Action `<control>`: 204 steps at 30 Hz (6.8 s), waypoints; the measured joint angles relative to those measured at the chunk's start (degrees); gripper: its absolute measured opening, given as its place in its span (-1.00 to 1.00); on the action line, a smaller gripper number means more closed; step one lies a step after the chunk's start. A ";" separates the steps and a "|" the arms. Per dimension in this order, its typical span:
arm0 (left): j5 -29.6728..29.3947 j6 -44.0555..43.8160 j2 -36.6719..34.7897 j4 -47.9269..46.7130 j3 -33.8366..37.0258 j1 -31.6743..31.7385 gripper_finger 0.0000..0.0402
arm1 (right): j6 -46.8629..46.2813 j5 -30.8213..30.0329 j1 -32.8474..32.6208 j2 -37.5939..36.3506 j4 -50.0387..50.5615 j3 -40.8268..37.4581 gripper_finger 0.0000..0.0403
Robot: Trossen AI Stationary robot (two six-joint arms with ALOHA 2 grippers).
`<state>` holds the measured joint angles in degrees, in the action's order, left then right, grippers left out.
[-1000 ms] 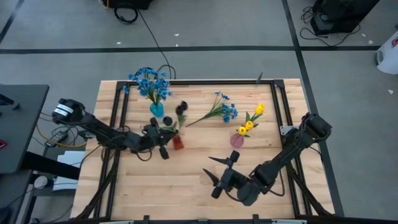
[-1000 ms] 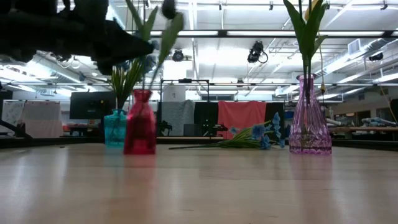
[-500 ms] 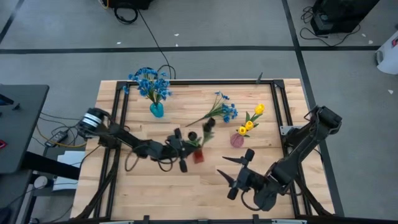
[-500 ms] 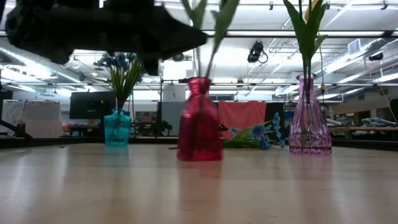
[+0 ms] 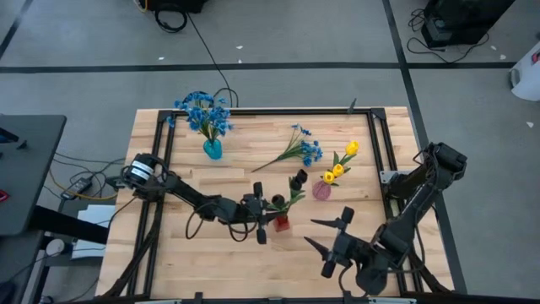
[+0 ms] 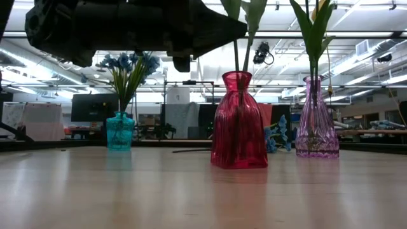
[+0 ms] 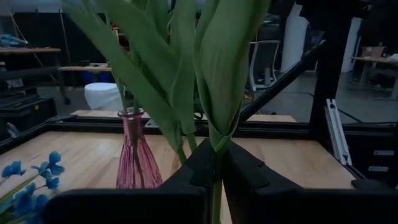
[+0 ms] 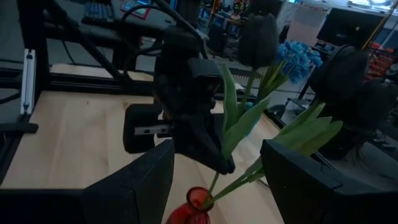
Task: Sort flowers into vase by color
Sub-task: Put the black flower into the red vase, then put the blue flower into the blue vase
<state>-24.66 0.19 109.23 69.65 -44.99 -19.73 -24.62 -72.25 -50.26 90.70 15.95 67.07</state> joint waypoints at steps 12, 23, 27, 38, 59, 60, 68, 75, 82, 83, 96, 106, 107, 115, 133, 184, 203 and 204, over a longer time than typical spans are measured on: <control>0.52 -0.43 -3.96 -7.13 0.16 -0.02 -0.29 | -2.88 0.29 -0.26 0.04 0.85 0.00 0.29; 5.35 -0.40 -17.87 -38.39 0.24 0.14 -0.16 | -4.56 1.58 -0.91 0.04 0.93 0.00 0.29; 5.36 -0.35 -17.38 -45.66 0.33 1.84 -0.16 | -5.04 1.56 -0.91 0.04 1.00 0.00 0.29; 8.39 -0.59 -5.08 -39.93 0.31 13.93 -0.24 | -5.25 1.56 -0.91 0.04 1.17 0.00 0.29; 9.40 1.99 9.57 -20.14 -3.62 27.98 -0.37 | -3.91 2.85 -0.81 0.10 1.01 0.00 0.29; 9.44 2.04 9.57 -21.90 -4.59 28.46 -0.37 | -3.73 2.96 -0.69 0.10 1.03 0.00 0.29; 13.09 0.04 9.49 -32.08 -9.62 33.25 -0.34 | -2.33 3.36 0.32 0.10 1.36 0.00 0.29; 18.86 -2.21 9.35 -38.87 -10.19 35.89 -0.25 | -2.20 4.45 0.72 0.10 1.41 0.00 0.25; 19.12 -0.51 9.23 -40.30 -10.27 35.36 -0.34 | -2.21 4.46 0.75 0.10 1.39 0.00 0.24; 19.19 -0.53 9.22 -40.45 -10.27 35.36 -0.41 | -2.21 4.44 0.75 0.10 1.38 0.00 0.24; 19.56 -1.46 4.77 -39.46 -9.73 35.47 -0.87 | -2.17 4.44 0.62 0.10 1.43 0.00 0.23; 22.88 3.95 -21.01 -35.90 -9.96 32.86 -0.87 | -0.92 4.16 -0.30 0.10 1.76 0.00 0.23; 22.77 5.17 -23.33 -36.18 -9.98 31.30 -0.87 | -1.14 4.23 -0.30 0.10 1.76 0.00 0.23; 5.12 19.77 -36.79 -38.14 -9.96 13.87 -0.88 | -2.36 7.34 3.42 0.10 -0.26 0.00 0.23; -11.63 13.98 -45.81 -45.75 -0.15 -11.03 -0.88 | 27.60 25.03 12.75 12.95 -43.05 0.02 0.23; -16.22 31.09 -18.93 -1.32 3.56 -17.40 -0.82 | 44.54 30.56 18.58 15.10 -72.96 0.02 -0.34; -28.51 27.37 -19.75 -4.23 3.56 -19.29 -0.30 | 46.50 15.67 15.55 15.03 -71.20 0.02 -0.73; -30.08 27.84 -20.00 -4.61 3.55 -19.65 -0.27 | 47.09 14.57 15.26 15.03 -71.22 0.02 -0.73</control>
<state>-54.74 28.03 89.23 65.04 -41.44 -39.37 22.47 -57.68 -35.00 105.73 -55.27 67.09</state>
